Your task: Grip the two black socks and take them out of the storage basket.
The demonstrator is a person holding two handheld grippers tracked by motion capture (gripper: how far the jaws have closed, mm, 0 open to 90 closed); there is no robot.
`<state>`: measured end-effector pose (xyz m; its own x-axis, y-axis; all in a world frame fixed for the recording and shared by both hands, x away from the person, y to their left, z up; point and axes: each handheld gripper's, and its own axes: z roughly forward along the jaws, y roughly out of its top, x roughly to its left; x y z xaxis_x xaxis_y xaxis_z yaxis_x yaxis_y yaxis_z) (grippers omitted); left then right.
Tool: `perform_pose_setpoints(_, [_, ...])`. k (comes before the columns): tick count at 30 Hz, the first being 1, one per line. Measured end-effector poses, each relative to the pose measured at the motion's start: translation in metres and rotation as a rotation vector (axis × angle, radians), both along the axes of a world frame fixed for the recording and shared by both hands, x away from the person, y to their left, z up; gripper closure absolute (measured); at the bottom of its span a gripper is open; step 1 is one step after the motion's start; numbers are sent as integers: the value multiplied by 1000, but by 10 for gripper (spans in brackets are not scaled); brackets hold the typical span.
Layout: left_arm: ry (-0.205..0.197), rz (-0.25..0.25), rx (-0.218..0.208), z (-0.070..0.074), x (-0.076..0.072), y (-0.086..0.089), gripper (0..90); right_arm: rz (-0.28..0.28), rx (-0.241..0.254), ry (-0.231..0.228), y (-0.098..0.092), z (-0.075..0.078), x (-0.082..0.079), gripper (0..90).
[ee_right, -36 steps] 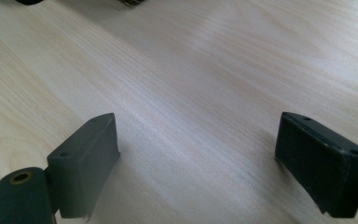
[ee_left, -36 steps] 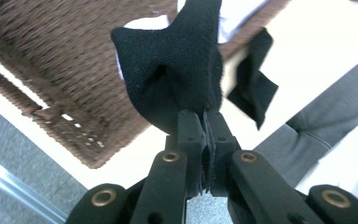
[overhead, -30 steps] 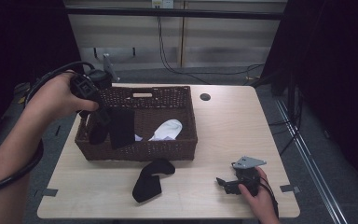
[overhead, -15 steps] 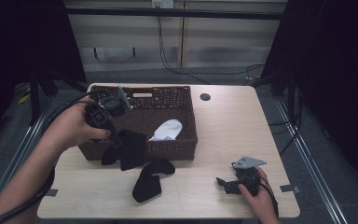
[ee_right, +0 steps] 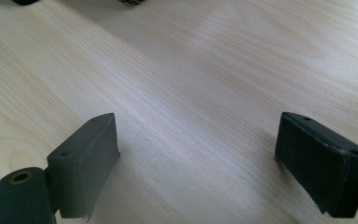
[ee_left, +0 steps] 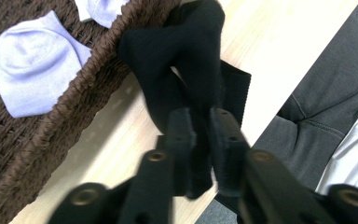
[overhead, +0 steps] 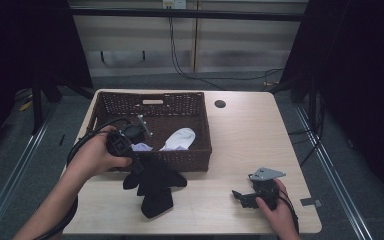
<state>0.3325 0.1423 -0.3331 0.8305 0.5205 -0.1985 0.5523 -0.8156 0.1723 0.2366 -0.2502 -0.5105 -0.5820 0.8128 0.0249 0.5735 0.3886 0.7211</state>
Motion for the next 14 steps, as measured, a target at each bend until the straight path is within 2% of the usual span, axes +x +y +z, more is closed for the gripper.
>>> perform_pose_setpoints(4, [-34, 17, -14, -2, -4, 8, 531, 0, 0, 0, 0, 0, 0, 123])
perform_pose_setpoints(8, [-48, 29, -18, -4, -9, 17, 495, 0, 0, -1, 0, 0, 0, 123])
perform_pose_setpoints(10, [-54, 48, -12, -9, -13, 29, 476, 0, 0, 0, 0, 0, 0, 123])
perform_pose_setpoints(14, [-62, 70, -6, -17, -17, 40, 468, 0, 0, -1, 0, 0, 0, 123])
